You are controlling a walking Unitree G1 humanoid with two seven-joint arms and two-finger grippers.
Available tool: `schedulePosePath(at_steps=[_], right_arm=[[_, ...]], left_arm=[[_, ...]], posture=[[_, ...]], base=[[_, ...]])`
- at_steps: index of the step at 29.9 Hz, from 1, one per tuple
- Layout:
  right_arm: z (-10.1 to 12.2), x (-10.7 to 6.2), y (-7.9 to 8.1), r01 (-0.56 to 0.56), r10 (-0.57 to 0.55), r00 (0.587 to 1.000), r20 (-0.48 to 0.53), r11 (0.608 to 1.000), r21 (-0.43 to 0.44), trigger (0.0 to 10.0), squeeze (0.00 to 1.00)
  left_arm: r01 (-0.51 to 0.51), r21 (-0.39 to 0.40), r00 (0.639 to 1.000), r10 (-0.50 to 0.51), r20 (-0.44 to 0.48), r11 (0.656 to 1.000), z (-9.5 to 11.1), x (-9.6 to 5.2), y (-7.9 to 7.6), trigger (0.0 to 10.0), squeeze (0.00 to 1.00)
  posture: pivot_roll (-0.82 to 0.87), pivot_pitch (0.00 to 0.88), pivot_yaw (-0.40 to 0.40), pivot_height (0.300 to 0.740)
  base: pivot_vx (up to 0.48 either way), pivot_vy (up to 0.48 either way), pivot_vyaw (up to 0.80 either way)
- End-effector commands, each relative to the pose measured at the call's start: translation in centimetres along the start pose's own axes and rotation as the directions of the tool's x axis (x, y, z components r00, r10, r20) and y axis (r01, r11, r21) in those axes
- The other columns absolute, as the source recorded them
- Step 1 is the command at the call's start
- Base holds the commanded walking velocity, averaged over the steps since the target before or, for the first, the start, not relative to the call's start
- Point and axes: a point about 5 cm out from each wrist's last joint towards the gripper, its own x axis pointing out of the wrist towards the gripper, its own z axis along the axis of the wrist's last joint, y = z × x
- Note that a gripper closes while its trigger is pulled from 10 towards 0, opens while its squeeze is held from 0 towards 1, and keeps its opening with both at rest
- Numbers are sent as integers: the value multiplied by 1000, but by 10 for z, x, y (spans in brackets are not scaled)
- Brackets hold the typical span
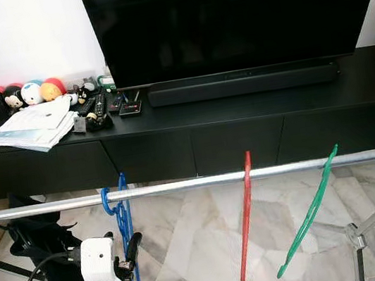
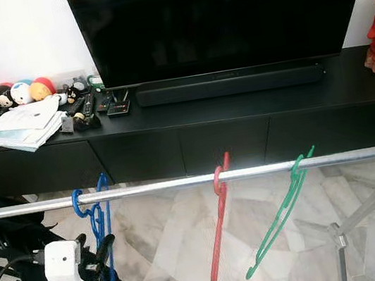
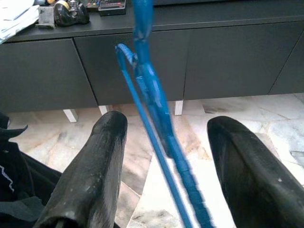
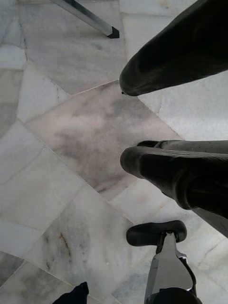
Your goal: Hang hanger
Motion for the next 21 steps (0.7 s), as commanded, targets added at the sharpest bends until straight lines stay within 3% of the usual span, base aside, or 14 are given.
schedulePosePath(at_steps=[1,21], right_arm=[[-3,0,2,-4,4,1000,-11,1000,8,10000,0],[-1,0,2,0,0,1000,-9,1000,4,10000,0]], left_arm=[[-17,-5,999,17,-32,1000,-5,-1,4,10000,0],[-34,-15,999,33,-37,999,-8,0,6,10000,0]], posture=[[-13,73,81,740],[-16,77,82,740]], base=[[-240,0,0],[-287,0,0]])
